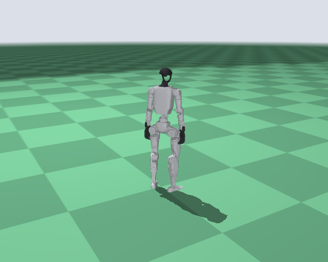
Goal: Upper body actions
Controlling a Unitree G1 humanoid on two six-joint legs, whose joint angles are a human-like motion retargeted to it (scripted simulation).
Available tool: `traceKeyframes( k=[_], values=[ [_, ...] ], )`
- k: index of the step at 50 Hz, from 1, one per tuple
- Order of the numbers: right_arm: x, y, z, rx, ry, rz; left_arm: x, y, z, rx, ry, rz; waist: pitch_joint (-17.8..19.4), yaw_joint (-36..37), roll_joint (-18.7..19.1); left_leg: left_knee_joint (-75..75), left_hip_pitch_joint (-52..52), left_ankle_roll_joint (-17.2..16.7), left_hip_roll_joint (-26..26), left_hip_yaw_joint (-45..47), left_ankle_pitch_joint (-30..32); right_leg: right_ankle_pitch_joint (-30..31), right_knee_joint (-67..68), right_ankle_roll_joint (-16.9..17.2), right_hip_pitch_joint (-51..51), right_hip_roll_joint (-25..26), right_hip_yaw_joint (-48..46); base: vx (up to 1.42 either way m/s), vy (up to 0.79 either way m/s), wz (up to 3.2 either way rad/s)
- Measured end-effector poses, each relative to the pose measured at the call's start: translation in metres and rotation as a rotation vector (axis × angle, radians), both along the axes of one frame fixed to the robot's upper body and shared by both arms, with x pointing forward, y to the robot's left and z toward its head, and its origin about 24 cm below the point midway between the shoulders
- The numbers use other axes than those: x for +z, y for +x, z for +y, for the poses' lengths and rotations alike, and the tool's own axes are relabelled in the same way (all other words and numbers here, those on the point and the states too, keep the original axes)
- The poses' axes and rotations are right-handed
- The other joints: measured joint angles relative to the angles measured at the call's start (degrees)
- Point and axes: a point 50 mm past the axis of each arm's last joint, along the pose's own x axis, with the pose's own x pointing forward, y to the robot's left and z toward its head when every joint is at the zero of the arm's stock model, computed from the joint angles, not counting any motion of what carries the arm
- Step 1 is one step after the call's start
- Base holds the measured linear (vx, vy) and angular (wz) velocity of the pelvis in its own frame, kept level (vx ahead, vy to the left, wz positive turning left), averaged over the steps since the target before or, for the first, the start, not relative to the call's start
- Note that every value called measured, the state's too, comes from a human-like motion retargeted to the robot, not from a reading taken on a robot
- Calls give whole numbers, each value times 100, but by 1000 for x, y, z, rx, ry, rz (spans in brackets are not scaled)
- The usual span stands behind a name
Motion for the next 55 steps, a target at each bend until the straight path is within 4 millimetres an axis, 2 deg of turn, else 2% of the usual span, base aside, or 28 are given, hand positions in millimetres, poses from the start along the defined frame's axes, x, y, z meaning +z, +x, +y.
traceKeyframes(
  k=[14, 18, 22, 25, 28, 33, 38, 42, 48, 51, 55],
  values=[
    [-1, -4, 3, -10, 17, 21, 0, -7, 0, -15, 8, 25, 24, -45, 7, 353, 13, -6, 34, -54, -270, -289, 274, -56, 85, -79, -18, 2, 0, 0],
    [0, 1, 3, 9, 19, 8, 0, -5, -1, -5, 5, 18, 37, -35, 6, 465, -7, -6, 56, -33, -351, -373, 387, -84, 59, -94, 5, 5, -1, -2],
    [2, 16, 4, 20, 20, -34, 0, 5, -1, 6, 7, -17, 87, 8, 0, 734, -235, -17, 131, 13, -472, -527, 655, -116, -146, -153, 31, -4, -3, -9],
    [5, 38, 3, 35, 16, -104, 2, 25, 1, -2, 25, -91, 163, 113, -7, 1271, -712, -49, 287, 62, -677, -791, 1174, -164, -580, -242, 122, -19, -9, -22],
    [13, 67, 1, 53, 5, -240, 7, 56, 6, -48, 52, -197, 398, 150, -1, 2208, -1347, -93, 485, -78, -1042, -1126, 1843, -234, -1039, -364, 144, -32, -9, 21],
    [30, 111, -6, 112, -42, -454, 22, 102, 24, -143, 107, -300, 655, 196, 66, 3804, -2468, -71, 832, -344, -1767, -1772, 3141, -391, -1901, -488, 176, -22, -9, 16],
    [51, 155, -10, 153, -94, -582, 43, 147, 38, -114, 160, -429, 931, 242, 114, 5167, -3481, 15, 1138, -501, -2374, -2260, 4344, -547, -2862, -479, 377, -18, -9, -13],
    [72, 188, -10, 145, -93, -693, 60, 182, 38, -64, 178, -529, 1339, 365, 191, 5849, -3951, 100, 1363, -600, -2636, -2411, 4842, -651, -3229, -372, 402, -19, -7, -19],
    [94, 218, -4, 179, -74, -827, 79, 217, 23, -87, 129, -641, 1723, 469, 301, 6312, -4413, 166, 1552, -710, -2736, -2452, 5178, -685, -3592, -210, 436, -18, -3, -13],
    [99, 223, -3, 216, -84, -865, 85, 227, 18, -165, 130, -670, 1815, 523, 294, 6456, -4568, 187, 1545, -731, -2759, -2506, 5313, -674, -3716, -212, 469, -9, -5, 3],
    [99, 222, -3, 242, -112, -918, 86, 229, 12, -286, 143, -660, 1865, 564, 282, 6613, -4645, 205, 1505, -742, -2818, -2651, 5494, -653, -3779, -228, 533, -3, -1, 4]
  ],
)
